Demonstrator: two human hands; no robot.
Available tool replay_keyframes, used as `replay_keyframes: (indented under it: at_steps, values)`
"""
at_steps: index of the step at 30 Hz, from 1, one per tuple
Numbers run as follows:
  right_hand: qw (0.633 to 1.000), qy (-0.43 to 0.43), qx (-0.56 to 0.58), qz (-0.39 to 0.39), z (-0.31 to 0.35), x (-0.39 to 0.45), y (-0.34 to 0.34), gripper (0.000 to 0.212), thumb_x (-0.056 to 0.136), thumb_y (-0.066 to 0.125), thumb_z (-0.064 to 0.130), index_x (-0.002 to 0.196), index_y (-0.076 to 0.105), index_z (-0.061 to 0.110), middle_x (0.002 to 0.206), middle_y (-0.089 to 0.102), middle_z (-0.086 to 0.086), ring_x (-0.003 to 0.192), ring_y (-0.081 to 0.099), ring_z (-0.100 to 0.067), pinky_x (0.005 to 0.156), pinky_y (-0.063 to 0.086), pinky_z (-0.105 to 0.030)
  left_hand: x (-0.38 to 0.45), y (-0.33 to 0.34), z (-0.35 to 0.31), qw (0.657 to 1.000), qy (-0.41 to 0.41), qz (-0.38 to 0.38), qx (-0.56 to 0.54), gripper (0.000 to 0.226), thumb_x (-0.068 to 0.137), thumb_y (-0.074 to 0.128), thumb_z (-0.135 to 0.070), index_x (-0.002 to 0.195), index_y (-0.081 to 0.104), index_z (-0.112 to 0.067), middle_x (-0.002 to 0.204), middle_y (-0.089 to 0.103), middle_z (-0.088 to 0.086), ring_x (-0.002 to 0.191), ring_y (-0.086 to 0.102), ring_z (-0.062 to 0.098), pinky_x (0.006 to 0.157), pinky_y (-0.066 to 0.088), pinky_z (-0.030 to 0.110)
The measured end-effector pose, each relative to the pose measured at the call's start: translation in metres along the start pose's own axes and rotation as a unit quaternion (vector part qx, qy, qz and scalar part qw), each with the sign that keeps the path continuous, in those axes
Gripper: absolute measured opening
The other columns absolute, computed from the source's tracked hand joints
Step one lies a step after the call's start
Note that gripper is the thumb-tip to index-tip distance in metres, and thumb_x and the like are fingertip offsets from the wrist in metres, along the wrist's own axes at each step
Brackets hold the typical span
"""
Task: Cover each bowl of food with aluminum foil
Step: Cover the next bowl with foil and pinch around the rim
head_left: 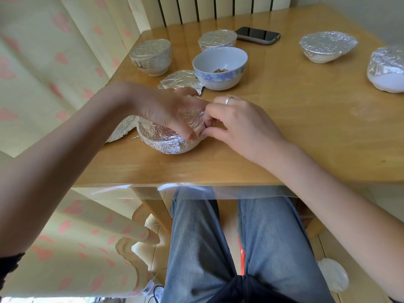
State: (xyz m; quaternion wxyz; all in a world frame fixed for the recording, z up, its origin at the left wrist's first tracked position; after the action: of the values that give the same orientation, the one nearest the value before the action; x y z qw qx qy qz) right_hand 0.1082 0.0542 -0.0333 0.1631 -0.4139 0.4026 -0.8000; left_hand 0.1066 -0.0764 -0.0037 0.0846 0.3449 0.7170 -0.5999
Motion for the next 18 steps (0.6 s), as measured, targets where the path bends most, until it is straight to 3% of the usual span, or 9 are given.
replay_keyframes:
  at_steps: [5, 8, 15, 18]
  values:
    - [0.996, -0.036, 0.004, -0.076, 0.002, -0.011, 0.001, 0.036, 0.074, 0.077, 0.024, 0.106, 0.064, 0.013, 0.097, 0.062, 0.001, 0.092, 0.057, -0.02, 0.063, 0.054, -0.041, -0.003, 0.002, -0.001, 1.0, 0.006, 0.002, -0.013, 0.059, 0.053, 0.066, -0.07, 0.094, 0.026, -0.086, 0.147, 0.013, -0.029, 0.142, 0.013, 0.008, 0.11, 0.017, 0.033]
    - [0.994, -0.054, 0.025, -0.093, -0.005, -0.018, 0.007, 0.029, 0.076, 0.074, 0.019, 0.104, 0.071, 0.011, 0.095, 0.068, -0.002, 0.093, 0.061, -0.026, 0.069, 0.055, -0.052, -0.002, 0.001, 0.0, 1.0, -0.01, 0.003, -0.01, 0.069, 0.05, 0.063, -0.074, 0.103, 0.02, -0.088, 0.145, 0.012, -0.032, 0.141, 0.014, 0.007, 0.106, 0.018, 0.032]
    - [0.995, -0.048, 0.051, -0.076, -0.011, -0.013, 0.009, 0.032, 0.072, 0.078, 0.021, 0.101, 0.072, 0.008, 0.095, 0.071, -0.003, 0.092, 0.061, -0.022, 0.075, 0.054, -0.048, -0.002, -0.003, 0.005, 0.997, -0.05, -0.06, 0.0, 0.072, 0.057, 0.063, -0.069, 0.121, 0.03, -0.074, 0.139, 0.024, -0.022, 0.133, 0.03, 0.013, 0.103, 0.026, 0.034]
    - [0.995, -0.048, 0.072, -0.049, -0.014, -0.007, 0.007, 0.036, 0.069, 0.081, 0.027, 0.098, 0.071, 0.008, 0.097, 0.07, -0.001, 0.094, 0.059, -0.019, 0.076, 0.054, -0.043, -0.002, -0.002, 0.008, 0.994, -0.081, -0.068, 0.009, 0.081, 0.051, 0.059, -0.074, 0.124, 0.026, -0.072, 0.139, 0.023, -0.022, 0.133, 0.032, 0.016, 0.109, 0.028, 0.04]
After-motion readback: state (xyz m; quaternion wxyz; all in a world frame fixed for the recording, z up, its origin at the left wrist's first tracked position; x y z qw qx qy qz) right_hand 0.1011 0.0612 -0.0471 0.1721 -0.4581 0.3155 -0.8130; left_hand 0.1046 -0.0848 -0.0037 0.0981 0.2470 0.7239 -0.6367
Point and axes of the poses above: each hand's wrist, its own x-axis towards the middle knuckle, its own y-axis out of the palm, z = x × y, the point moved 5 cm from there along x, towards the middle knuckle
